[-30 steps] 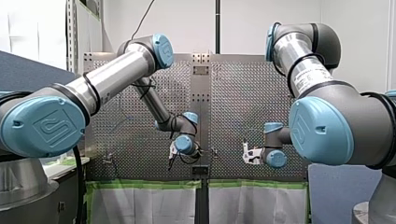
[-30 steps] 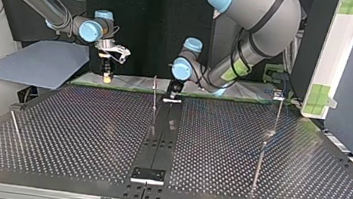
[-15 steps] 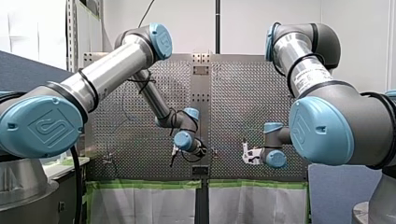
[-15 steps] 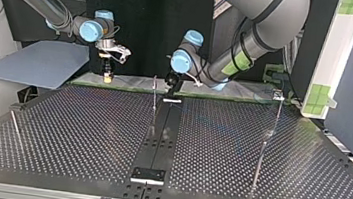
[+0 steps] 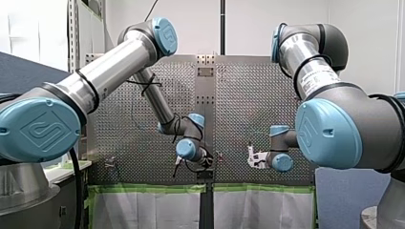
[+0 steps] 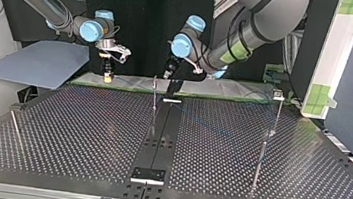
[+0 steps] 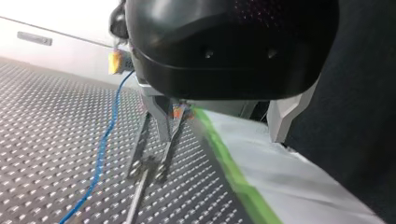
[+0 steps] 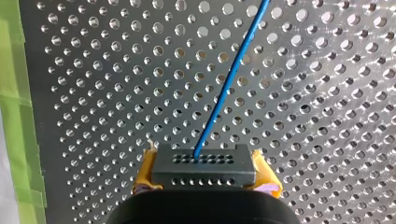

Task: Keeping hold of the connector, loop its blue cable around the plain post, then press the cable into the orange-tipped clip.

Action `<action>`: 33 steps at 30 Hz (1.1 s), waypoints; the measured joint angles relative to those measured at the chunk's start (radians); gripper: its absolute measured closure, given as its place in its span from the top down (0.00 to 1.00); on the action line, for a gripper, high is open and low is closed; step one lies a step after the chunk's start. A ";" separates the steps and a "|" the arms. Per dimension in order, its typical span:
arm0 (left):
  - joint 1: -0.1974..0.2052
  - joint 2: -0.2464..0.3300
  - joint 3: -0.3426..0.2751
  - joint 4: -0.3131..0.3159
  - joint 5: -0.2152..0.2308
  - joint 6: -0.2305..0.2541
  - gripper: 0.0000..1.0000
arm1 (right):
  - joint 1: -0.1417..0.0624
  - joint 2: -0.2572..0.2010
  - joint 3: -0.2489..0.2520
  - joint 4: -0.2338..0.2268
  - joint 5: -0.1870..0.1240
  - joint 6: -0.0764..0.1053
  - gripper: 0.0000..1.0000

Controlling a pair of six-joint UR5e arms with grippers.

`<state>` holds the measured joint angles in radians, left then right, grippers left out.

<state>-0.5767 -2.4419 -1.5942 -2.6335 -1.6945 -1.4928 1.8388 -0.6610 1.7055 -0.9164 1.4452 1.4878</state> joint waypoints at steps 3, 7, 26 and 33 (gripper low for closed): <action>-0.012 0.001 -0.008 0.002 -0.010 0.001 1.00 | -0.002 0.000 0.000 0.001 0.000 0.001 0.00; -0.030 0.001 -0.010 0.005 -0.024 0.001 1.00 | -0.004 0.000 0.000 0.004 0.000 0.002 0.00; -0.069 0.032 -0.010 0.051 -0.075 -0.005 1.00 | -0.006 0.000 0.000 0.005 0.000 0.002 0.00; -0.072 0.034 -0.010 0.050 -0.079 -0.027 1.00 | -0.006 0.001 0.000 0.004 -0.006 0.002 0.00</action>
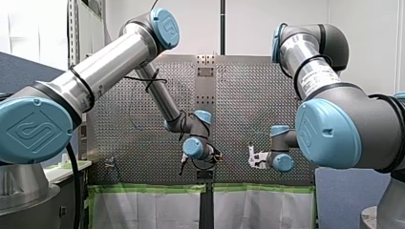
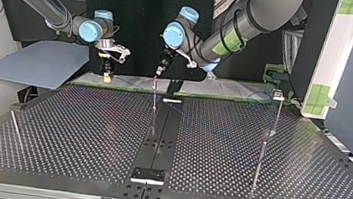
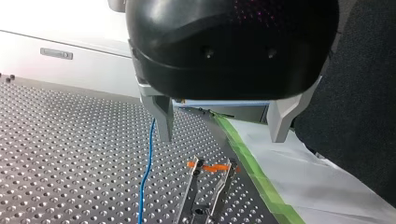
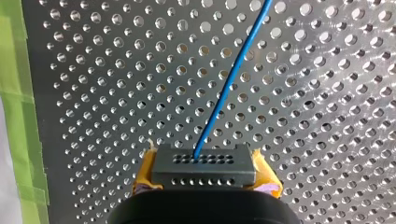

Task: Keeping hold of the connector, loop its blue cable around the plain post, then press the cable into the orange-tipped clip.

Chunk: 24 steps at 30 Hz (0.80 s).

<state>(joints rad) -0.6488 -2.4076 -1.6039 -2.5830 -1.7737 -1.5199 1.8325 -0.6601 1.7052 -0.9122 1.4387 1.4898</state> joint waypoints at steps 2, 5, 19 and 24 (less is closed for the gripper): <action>0.000 0.000 0.000 0.000 -0.002 -0.003 1.00 | 0.000 0.000 0.000 0.000 -0.002 0.000 0.00; 0.000 0.000 0.001 0.000 -0.004 -0.004 1.00 | 0.000 0.000 0.000 0.001 -0.004 0.000 0.00; 0.000 0.000 0.000 -0.001 -0.004 -0.020 1.00 | 0.000 0.000 0.000 0.002 -0.004 0.000 0.00; 0.000 0.000 0.000 -0.006 -0.003 -0.051 1.00 | 0.000 0.000 0.000 0.002 -0.004 0.000 0.00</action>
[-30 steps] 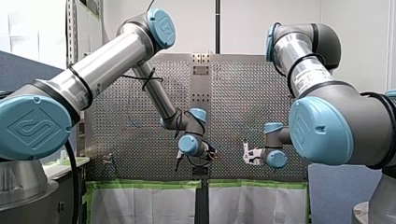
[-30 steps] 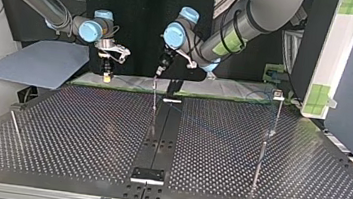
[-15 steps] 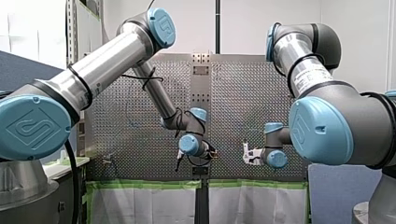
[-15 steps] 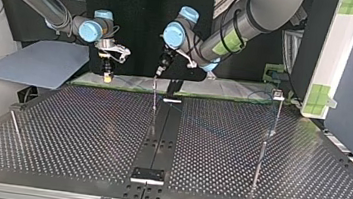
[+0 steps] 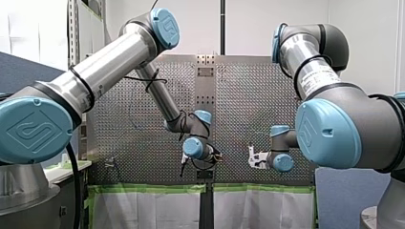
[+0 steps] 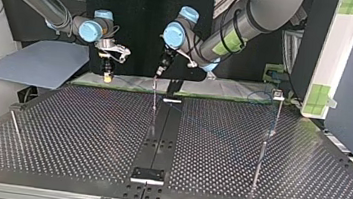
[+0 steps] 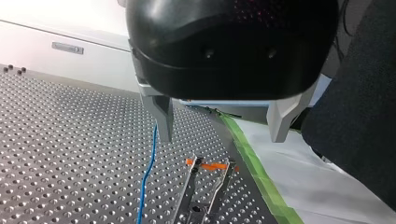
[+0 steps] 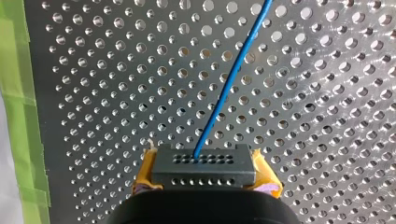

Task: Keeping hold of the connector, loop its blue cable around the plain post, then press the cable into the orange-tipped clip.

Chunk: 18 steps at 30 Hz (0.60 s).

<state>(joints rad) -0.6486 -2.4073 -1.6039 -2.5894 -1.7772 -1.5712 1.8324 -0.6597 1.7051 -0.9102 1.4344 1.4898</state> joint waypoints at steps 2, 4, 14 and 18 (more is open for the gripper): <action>0.000 0.000 0.000 -0.002 -0.005 -0.007 1.00 | 0.000 0.000 0.000 0.000 0.000 0.000 0.00; 0.000 -0.001 0.000 -0.003 -0.015 -0.011 1.00 | 0.000 0.000 0.000 0.000 0.000 0.000 0.00; -0.001 -0.001 0.000 -0.005 -0.031 -0.014 1.00 | 0.000 0.000 0.000 -0.002 0.000 0.000 0.00; -0.001 -0.001 0.000 -0.012 -0.038 -0.010 1.00 | 0.000 0.000 0.000 0.000 0.000 0.000 0.00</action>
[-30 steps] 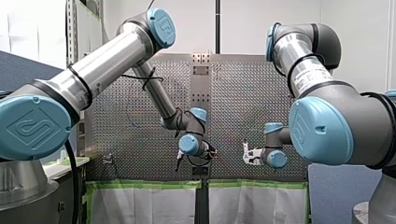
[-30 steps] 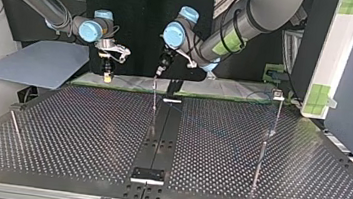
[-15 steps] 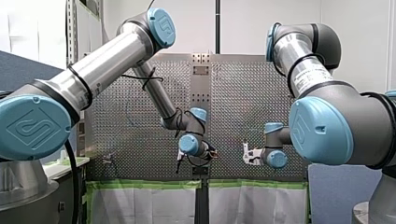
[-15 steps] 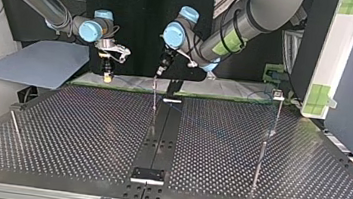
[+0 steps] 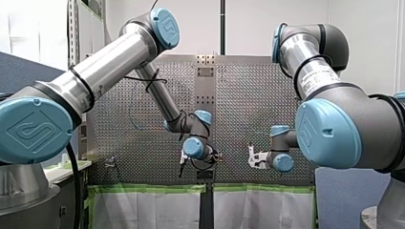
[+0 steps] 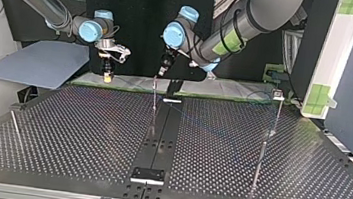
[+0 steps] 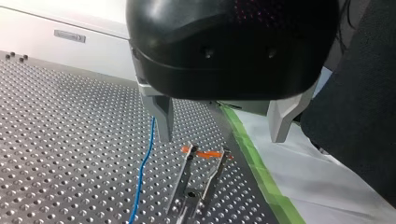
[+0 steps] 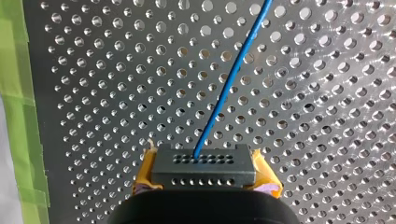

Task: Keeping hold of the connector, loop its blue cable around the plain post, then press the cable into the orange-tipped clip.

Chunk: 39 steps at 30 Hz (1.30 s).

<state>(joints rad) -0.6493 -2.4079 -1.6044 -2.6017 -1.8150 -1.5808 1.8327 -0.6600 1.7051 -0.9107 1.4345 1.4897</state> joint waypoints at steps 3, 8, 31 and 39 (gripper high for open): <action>-0.002 0.000 -0.006 -0.015 -0.018 0.014 1.00 | 0.000 -0.001 -0.002 0.013 0.003 -0.007 0.00; -0.010 0.000 -0.032 -0.010 -0.062 0.050 1.00 | 0.005 -0.021 -0.003 0.059 0.016 -0.043 0.00; -0.023 0.031 -0.086 0.040 -0.084 0.062 1.00 | 0.064 -0.083 0.124 0.059 0.022 -0.082 0.00; -0.017 0.031 -0.066 0.011 -0.049 -0.003 1.00 | 0.093 -0.082 0.138 0.074 0.043 -0.081 0.00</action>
<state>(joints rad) -0.6662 -2.3766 -1.6705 -2.5909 -1.8638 -1.5843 1.9261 -0.7422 1.8434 -0.8369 1.4776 1.4084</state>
